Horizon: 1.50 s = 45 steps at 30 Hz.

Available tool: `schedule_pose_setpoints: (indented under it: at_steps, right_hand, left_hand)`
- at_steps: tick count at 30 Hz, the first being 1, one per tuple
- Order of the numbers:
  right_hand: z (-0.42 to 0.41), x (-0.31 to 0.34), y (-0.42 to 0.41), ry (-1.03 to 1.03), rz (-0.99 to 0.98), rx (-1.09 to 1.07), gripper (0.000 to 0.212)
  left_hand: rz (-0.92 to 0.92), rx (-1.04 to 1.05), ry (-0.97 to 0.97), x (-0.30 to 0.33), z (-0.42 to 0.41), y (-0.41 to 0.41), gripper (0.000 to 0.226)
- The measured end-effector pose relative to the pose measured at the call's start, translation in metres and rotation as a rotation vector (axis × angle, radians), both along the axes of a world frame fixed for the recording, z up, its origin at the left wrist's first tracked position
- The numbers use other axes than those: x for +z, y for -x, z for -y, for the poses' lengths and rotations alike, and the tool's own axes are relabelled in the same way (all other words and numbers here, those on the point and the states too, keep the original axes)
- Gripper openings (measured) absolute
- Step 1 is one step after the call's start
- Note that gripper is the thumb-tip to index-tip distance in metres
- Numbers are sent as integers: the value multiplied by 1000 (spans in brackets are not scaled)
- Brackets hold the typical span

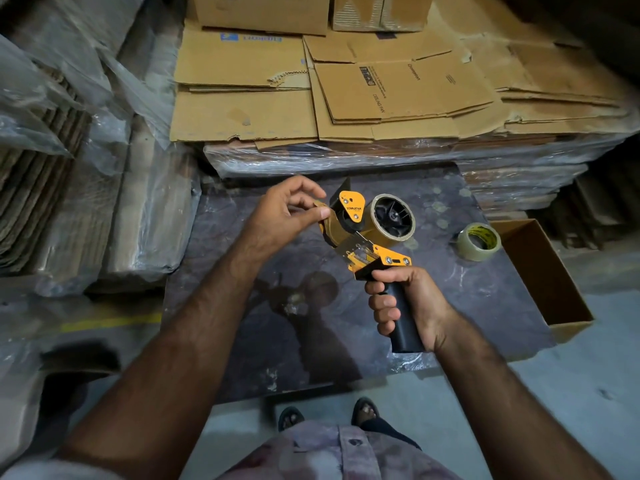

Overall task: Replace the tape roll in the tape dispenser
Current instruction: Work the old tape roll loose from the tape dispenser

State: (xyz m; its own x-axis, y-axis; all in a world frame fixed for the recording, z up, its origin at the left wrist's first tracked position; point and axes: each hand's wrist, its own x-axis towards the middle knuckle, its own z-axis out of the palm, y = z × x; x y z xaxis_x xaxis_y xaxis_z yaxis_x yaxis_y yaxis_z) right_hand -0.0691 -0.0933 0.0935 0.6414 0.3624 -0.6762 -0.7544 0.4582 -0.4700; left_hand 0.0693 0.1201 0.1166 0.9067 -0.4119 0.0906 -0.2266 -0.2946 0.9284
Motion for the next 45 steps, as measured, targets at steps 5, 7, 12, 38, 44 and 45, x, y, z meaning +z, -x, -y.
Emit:
schedule_pose_setpoints:
  at_steps: [5,7,12,38,44,45]
  right_hand:
    - [16,8,-6,35,-9,-21,21]
    - [22,11,-9,50,-10,-37,22]
    - [40,11,-14,102,-21,-77,22]
    - [106,-2,-12,226,51,43,24]
    - [107,-4,-13,229,42,66,25]
    - [106,-5,-13,238,44,80,26]
  left_hand:
    - [184,227,-38,1,27,8,34]
    - [330,313,-79,3,41,15,29]
    - [640,139,-270,7,71,40,21]
    - [700,356,-618,-37,141,103,27]
    - [672,360,-590,-41,138,107,29]
    - [663,359,-572,-41,136,107,30]
